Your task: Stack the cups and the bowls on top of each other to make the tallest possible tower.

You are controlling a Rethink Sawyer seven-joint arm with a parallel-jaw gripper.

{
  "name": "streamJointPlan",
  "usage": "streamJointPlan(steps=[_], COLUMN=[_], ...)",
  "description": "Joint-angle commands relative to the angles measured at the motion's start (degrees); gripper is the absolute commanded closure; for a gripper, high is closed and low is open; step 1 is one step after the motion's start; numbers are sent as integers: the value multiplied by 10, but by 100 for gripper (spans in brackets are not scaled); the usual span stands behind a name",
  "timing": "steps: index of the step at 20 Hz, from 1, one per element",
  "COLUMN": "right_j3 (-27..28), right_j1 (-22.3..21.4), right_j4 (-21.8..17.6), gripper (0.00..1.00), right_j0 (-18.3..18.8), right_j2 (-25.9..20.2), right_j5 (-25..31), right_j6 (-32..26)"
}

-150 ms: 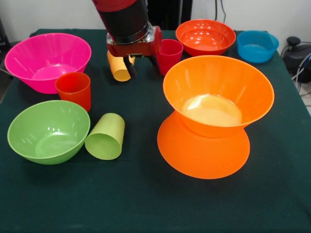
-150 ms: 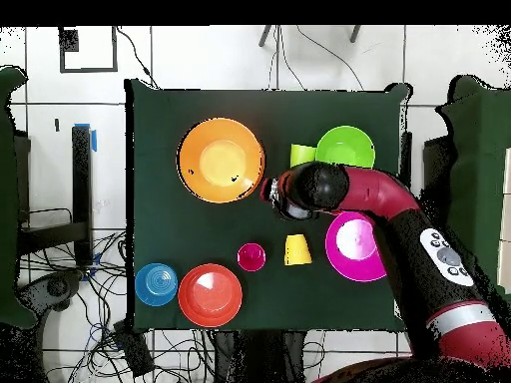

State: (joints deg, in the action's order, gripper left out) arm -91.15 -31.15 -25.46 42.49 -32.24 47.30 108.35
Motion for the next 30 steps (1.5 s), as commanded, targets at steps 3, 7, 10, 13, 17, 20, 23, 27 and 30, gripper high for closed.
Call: streamJointPlan(steps=[3,7,10,13,17,20,23,27,30], right_j3=[47,53,62,74,82,85,93,111,115], right_j1=[-59,-62,-58,-48,-28,-18,-6,17,28], right_j4=[-150,-182,-195,-198,-219,-229,-237,-240,-239], gripper=[0,0,0,0,0,0,0,0,0], right_j0=[-47,-51,-51,-47,-45,-39,-32,-17,-8], right_j2=[12,7,1,-6,-4,-5,-6,-14,-19], right_j5=[3,-1,6,17,1,-8,-13,-8,-4], right_j6=[-156,-154,-157,-166,-166,-169,-176,-200,-207])
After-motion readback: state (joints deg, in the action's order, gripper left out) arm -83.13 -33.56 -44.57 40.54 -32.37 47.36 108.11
